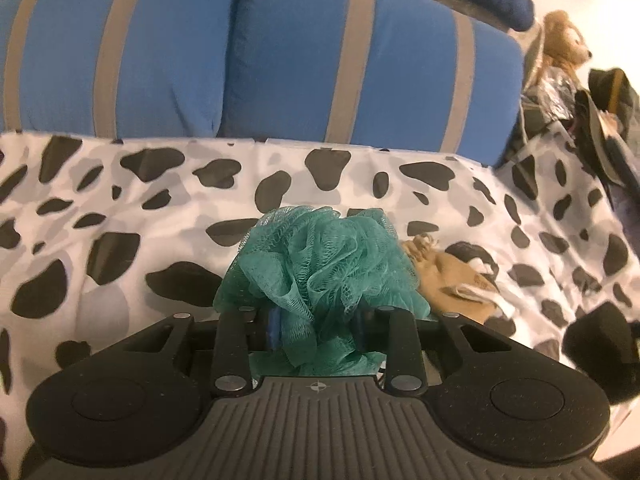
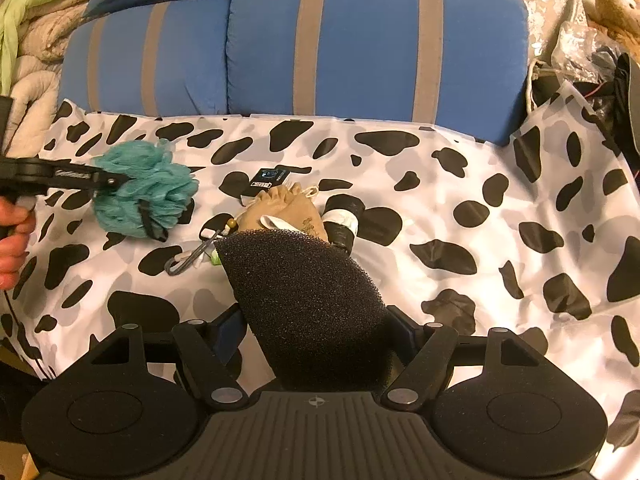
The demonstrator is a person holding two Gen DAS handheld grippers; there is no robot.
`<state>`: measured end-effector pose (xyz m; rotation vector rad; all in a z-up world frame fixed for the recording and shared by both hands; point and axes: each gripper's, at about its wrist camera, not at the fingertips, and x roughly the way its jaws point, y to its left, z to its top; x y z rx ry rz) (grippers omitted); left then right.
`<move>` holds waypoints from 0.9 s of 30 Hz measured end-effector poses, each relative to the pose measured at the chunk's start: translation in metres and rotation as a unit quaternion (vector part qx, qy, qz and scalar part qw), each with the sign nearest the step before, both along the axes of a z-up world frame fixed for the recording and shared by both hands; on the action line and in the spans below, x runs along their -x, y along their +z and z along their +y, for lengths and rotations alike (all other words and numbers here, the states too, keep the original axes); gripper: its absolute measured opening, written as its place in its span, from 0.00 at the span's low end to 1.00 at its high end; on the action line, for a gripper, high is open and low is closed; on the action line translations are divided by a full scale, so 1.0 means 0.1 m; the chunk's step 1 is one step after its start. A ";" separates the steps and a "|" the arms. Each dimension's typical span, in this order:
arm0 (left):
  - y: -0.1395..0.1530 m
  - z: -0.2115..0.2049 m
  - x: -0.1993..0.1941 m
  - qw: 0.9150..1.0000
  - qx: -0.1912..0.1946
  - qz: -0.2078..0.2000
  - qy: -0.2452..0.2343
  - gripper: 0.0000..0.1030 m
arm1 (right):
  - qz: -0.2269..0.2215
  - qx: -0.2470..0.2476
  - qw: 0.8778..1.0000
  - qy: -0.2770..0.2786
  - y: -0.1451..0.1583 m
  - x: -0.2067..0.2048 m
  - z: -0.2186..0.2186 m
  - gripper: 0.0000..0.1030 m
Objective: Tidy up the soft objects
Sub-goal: 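Grasp the teal mesh sponge with the left gripper while the right holds the black sponge, then carry both sponges to the cardboard box and release them inside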
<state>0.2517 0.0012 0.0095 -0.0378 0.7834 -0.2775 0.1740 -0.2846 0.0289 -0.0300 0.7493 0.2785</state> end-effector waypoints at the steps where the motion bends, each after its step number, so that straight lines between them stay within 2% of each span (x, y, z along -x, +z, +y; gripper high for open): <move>1: 0.01 0.01 0.05 1.000 -0.001 0.000 -0.001 0.30 | -0.001 -0.001 1.000 0.001 0.01 0.01 0.01 0.74; 8: 0.07 0.07 0.43 1.000 0.016 0.004 -0.013 0.30 | 0.000 -0.003 1.000 0.007 0.03 0.11 0.04 0.74; 16: -0.01 0.00 0.86 0.999 0.003 0.016 -0.047 0.30 | 0.020 -0.032 0.999 -0.001 0.02 0.29 0.00 0.74; 27: 0.03 0.03 1.54 0.997 0.017 0.023 -0.072 0.30 | 0.046 -0.046 0.998 0.014 -0.04 0.64 0.11 0.74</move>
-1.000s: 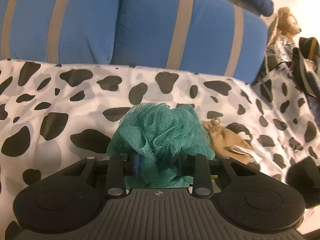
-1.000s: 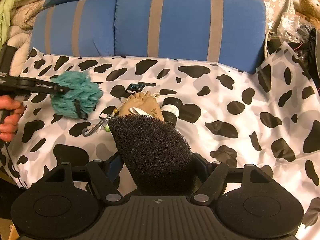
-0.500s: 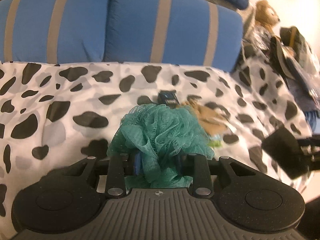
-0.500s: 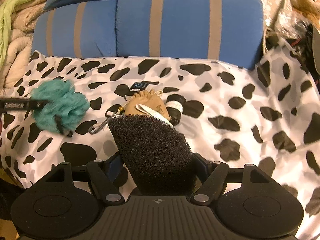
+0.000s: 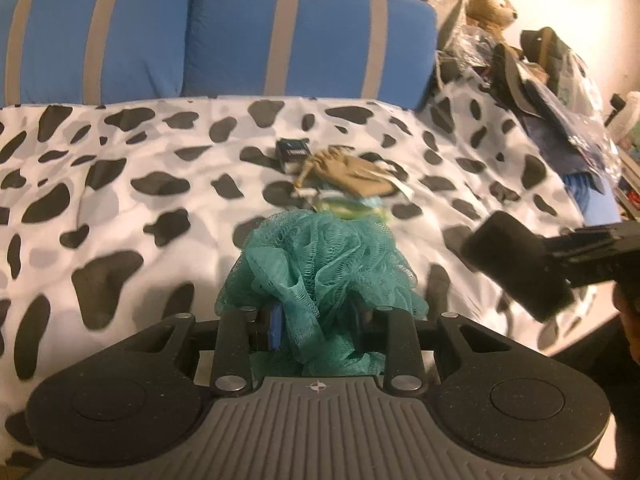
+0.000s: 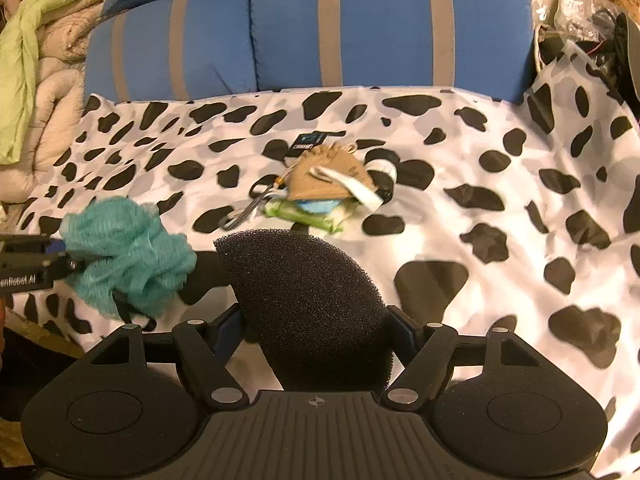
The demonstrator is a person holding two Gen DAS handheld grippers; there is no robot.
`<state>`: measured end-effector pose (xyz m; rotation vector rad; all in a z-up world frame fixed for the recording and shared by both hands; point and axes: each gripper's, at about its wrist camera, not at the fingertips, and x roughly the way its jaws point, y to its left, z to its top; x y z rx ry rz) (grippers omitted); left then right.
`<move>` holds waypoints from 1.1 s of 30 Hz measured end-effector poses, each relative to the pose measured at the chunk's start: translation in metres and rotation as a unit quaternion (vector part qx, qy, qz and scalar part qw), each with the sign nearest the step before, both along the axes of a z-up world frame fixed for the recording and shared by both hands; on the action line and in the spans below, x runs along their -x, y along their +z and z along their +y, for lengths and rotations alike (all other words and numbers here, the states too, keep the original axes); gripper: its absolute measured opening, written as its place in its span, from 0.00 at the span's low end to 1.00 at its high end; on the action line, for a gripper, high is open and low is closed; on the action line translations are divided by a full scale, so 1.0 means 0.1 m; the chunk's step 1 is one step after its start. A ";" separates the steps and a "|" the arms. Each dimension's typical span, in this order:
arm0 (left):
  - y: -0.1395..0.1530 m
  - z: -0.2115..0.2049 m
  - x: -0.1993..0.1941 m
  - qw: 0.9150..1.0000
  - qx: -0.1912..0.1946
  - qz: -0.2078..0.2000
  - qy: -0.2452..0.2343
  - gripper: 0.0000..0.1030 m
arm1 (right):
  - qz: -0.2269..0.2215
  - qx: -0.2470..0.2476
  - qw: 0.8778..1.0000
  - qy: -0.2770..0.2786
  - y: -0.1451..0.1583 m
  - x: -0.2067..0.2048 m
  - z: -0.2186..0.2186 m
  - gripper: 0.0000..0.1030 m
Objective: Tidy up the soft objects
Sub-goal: 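Carry both sponges to the cardboard box and release them inside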
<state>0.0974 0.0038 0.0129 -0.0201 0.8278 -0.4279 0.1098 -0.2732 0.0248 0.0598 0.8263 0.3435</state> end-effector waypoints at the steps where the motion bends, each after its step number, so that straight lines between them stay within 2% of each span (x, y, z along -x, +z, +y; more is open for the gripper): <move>1: 0.00 0.00 0.06 1.000 0.001 0.002 -0.004 0.30 | 0.003 -0.002 1.000 0.000 -0.01 0.04 0.01 0.74; 17: -0.06 -0.13 0.76 0.997 -0.005 0.057 -0.045 0.30 | 0.079 -0.033 0.996 -0.009 -0.19 0.61 0.14 0.74; 26: -0.14 -0.20 0.93 0.995 -0.019 0.088 -0.051 0.31 | 0.152 -0.071 0.986 -0.017 -0.35 0.85 0.23 0.75; 27: -0.16 -0.21 0.94 0.994 -0.022 0.094 -0.048 0.35 | 0.160 -0.073 0.984 -0.016 -0.37 0.86 0.24 0.77; 28: -0.18 -0.22 0.94 0.993 -0.026 0.102 -0.045 0.39 | 0.167 -0.073 0.983 -0.015 -0.39 0.88 0.25 0.85; 30: -0.22 -0.23 0.93 0.992 -0.041 0.116 -0.036 0.47 | 0.168 -0.061 0.984 -0.008 -0.40 0.89 0.30 0.95; 32: -0.24 -0.23 0.92 0.991 -0.049 0.122 -0.030 0.49 | 0.161 -0.044 0.986 -0.004 -0.38 0.90 0.35 1.00; 33: -0.24 -0.22 0.91 0.991 -0.050 0.124 -0.027 0.54 | 0.160 -0.040 0.986 -0.003 -0.38 0.90 0.36 1.00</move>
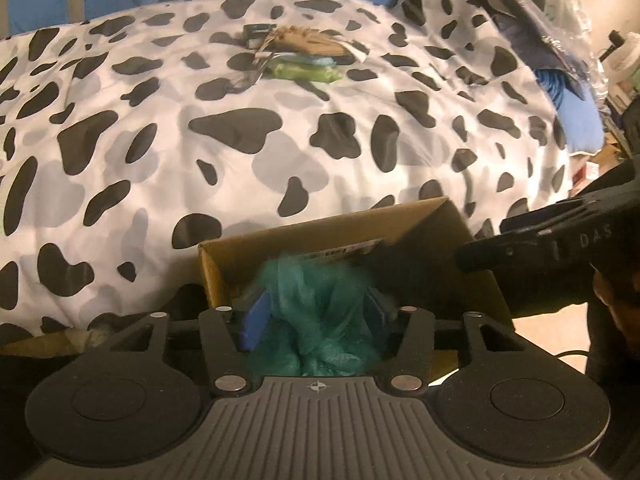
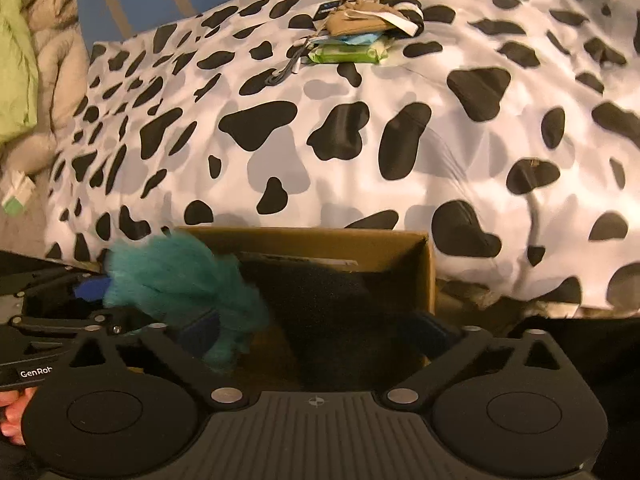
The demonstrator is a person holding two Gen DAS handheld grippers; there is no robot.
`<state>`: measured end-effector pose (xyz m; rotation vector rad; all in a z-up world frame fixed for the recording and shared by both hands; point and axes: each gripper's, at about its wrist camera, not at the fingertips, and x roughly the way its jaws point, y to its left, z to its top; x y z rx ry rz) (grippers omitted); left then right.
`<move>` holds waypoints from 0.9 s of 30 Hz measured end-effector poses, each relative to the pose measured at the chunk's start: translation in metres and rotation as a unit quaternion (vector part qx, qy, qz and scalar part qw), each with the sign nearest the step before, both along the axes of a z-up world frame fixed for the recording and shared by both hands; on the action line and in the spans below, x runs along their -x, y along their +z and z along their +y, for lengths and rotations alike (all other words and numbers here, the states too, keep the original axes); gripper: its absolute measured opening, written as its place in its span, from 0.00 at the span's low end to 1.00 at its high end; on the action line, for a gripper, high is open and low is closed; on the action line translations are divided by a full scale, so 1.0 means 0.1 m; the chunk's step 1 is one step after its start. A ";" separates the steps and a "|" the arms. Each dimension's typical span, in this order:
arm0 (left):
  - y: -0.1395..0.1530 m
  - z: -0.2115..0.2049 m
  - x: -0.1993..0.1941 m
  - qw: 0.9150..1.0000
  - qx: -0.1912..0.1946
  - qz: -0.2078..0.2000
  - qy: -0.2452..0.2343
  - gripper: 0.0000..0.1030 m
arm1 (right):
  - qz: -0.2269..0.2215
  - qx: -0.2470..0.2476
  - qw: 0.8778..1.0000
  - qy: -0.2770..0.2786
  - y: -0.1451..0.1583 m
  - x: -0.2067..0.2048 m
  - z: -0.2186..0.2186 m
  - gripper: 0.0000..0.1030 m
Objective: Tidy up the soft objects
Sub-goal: 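Carry both sponges to the cardboard box and release them inside, then withdraw both tools from the box back toward the tan pouch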
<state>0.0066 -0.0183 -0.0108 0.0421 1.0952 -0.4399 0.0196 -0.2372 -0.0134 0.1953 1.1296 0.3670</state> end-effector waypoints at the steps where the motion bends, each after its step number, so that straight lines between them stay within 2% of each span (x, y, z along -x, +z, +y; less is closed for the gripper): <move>1: 0.00 0.01 -0.01 1.000 0.000 0.000 0.004 0.62 | -0.001 0.006 1.000 0.002 -0.01 0.00 0.01 1.00; 3: 0.01 0.05 -0.01 1.000 -0.001 -0.002 0.016 0.66 | -0.004 0.013 1.000 0.006 -0.01 0.00 0.03 1.00; 10: -0.01 0.10 -0.06 0.999 -0.002 0.006 0.051 0.67 | -0.001 0.015 1.000 -0.005 -0.02 -0.02 -0.01 1.00; 27: 0.00 0.06 -0.05 0.999 -0.002 -0.001 0.040 0.67 | -0.004 0.020 1.000 -0.008 -0.02 -0.03 -0.01 1.00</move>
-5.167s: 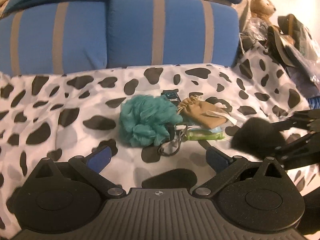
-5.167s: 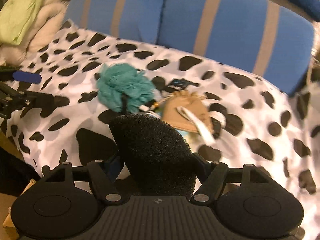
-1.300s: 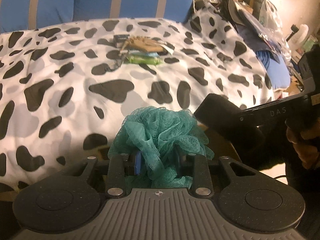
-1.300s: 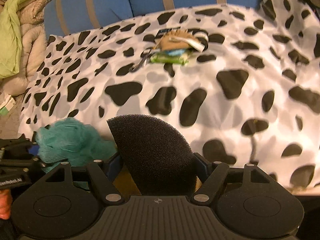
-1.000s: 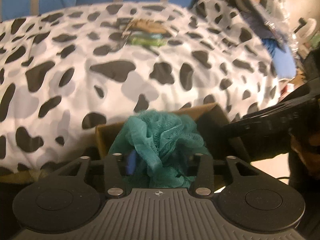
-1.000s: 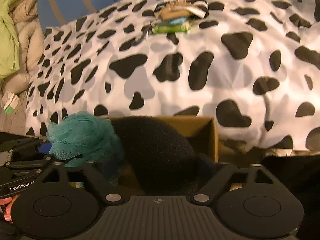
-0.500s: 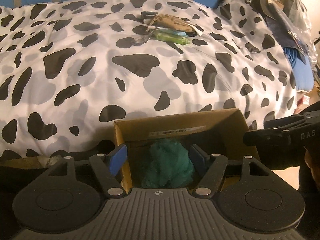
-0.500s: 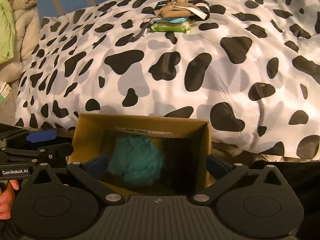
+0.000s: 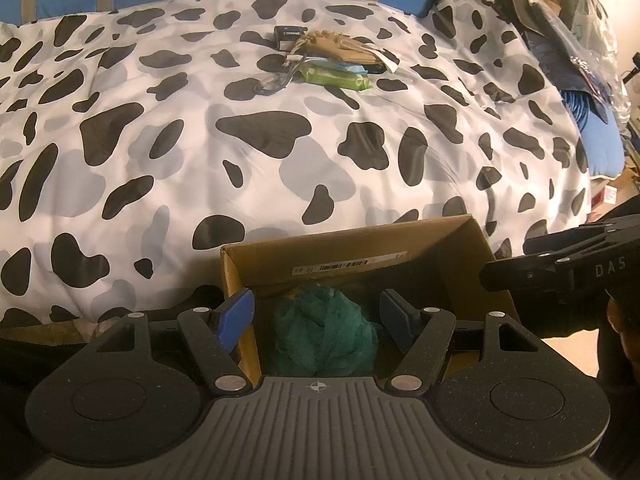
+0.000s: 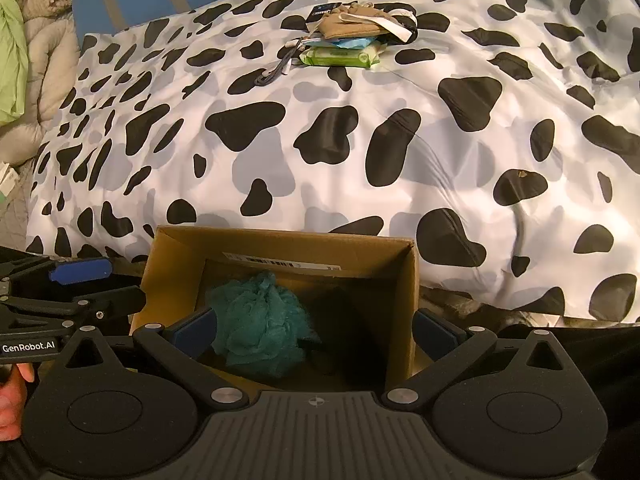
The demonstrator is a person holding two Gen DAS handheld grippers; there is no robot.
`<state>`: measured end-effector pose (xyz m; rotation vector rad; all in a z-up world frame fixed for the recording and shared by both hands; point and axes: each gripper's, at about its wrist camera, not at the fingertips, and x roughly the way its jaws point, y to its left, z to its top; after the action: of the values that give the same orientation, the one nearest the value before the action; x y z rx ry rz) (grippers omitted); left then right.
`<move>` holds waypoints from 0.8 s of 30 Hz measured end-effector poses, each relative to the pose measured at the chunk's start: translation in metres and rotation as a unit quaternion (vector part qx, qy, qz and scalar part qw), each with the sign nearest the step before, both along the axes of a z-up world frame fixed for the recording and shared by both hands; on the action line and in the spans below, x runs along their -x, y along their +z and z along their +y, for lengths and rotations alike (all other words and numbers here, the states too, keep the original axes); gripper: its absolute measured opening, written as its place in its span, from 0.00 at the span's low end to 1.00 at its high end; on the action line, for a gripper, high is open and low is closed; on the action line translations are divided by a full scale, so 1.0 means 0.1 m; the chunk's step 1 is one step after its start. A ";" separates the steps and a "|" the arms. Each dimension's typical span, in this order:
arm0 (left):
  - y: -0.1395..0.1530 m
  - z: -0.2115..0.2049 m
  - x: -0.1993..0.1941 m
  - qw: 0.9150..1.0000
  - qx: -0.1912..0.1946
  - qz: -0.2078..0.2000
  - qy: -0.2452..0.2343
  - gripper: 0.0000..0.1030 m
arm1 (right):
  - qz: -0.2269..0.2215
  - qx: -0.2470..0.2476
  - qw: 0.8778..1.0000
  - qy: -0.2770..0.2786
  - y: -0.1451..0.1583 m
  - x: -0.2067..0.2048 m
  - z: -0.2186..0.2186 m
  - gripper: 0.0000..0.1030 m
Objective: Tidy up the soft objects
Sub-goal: 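Withdraw both tools from the box back toward the tan pouch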
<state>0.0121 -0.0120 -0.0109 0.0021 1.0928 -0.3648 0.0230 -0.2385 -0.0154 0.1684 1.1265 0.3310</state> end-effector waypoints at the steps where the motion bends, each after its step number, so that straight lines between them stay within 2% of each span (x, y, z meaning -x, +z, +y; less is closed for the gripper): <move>1: 0.00 0.00 0.00 1.000 0.000 0.000 0.000 0.67 | 0.000 0.000 1.000 -0.001 0.00 0.00 0.00 1.00; 19: 0.05 -0.06 -0.04 1.000 0.004 -0.009 0.009 0.67 | -0.012 -0.007 1.000 -0.012 0.03 0.01 -0.12 1.00; 24: 0.11 -0.10 -0.06 0.999 0.027 -0.022 0.006 0.67 | -0.011 -0.019 0.999 -0.033 0.03 0.00 -0.24 1.00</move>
<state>0.0184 -0.0224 -0.0003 -0.0452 1.0377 -0.3816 0.0227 -0.2622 -0.0123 0.2338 1.0901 0.2948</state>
